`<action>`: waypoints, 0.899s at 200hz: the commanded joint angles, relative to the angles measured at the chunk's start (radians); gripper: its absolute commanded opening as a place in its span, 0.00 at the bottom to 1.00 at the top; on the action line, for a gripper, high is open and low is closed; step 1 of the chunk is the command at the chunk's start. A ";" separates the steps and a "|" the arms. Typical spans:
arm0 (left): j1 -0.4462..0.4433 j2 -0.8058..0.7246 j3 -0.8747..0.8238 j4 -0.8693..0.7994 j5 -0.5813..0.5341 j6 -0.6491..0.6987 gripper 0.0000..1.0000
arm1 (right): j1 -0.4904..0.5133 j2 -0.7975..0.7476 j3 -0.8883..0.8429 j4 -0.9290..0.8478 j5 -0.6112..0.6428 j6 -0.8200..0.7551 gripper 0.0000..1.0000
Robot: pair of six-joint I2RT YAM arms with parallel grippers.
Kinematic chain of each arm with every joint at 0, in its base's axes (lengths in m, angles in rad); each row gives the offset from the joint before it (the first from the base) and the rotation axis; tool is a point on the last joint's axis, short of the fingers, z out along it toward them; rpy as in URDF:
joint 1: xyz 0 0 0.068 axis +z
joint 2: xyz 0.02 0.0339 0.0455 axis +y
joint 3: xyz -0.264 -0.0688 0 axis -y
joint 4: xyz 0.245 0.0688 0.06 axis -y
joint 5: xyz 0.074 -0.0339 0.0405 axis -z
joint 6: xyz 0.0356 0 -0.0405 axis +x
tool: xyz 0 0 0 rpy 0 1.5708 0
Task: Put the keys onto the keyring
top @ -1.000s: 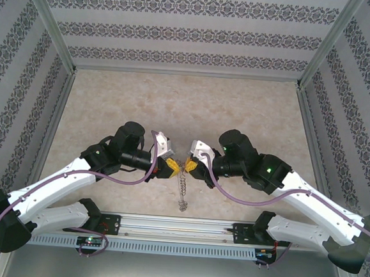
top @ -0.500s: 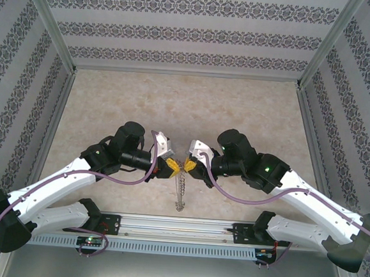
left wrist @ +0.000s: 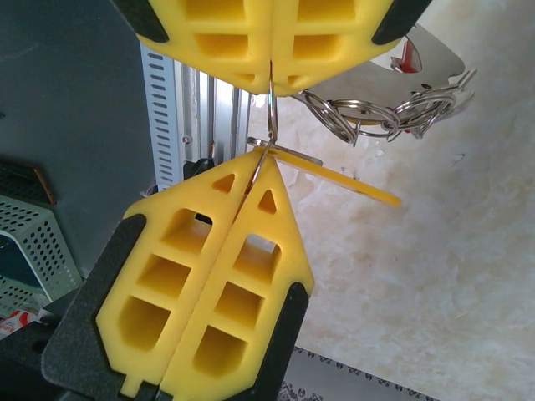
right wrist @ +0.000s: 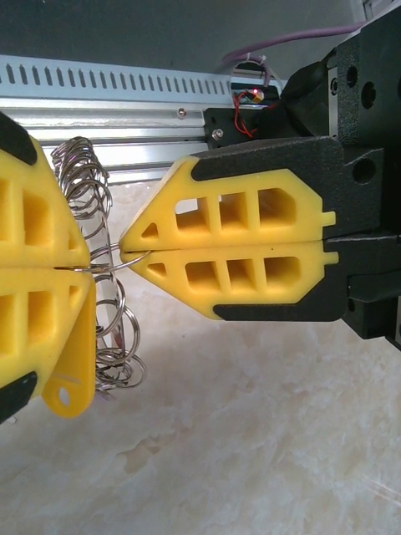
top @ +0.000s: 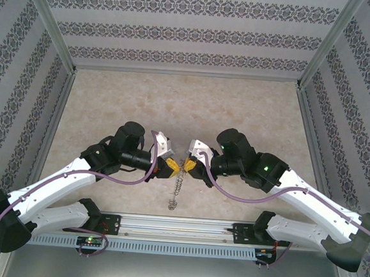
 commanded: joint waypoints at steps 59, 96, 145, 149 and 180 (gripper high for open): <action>-0.018 -0.026 0.010 0.060 0.024 0.026 0.00 | -0.005 0.030 -0.014 0.052 -0.037 0.008 0.00; -0.017 -0.029 0.009 0.059 0.024 0.027 0.00 | -0.004 0.032 -0.013 0.058 -0.042 0.009 0.00; -0.019 -0.029 0.011 0.057 0.021 0.027 0.00 | 0.007 0.040 -0.004 0.058 -0.056 -0.004 0.00; -0.019 -0.029 0.010 0.057 0.020 0.027 0.00 | 0.009 0.039 -0.005 0.056 -0.057 -0.008 0.00; -0.018 -0.025 0.010 0.057 0.022 0.026 0.00 | 0.018 0.032 -0.008 0.047 -0.050 -0.017 0.00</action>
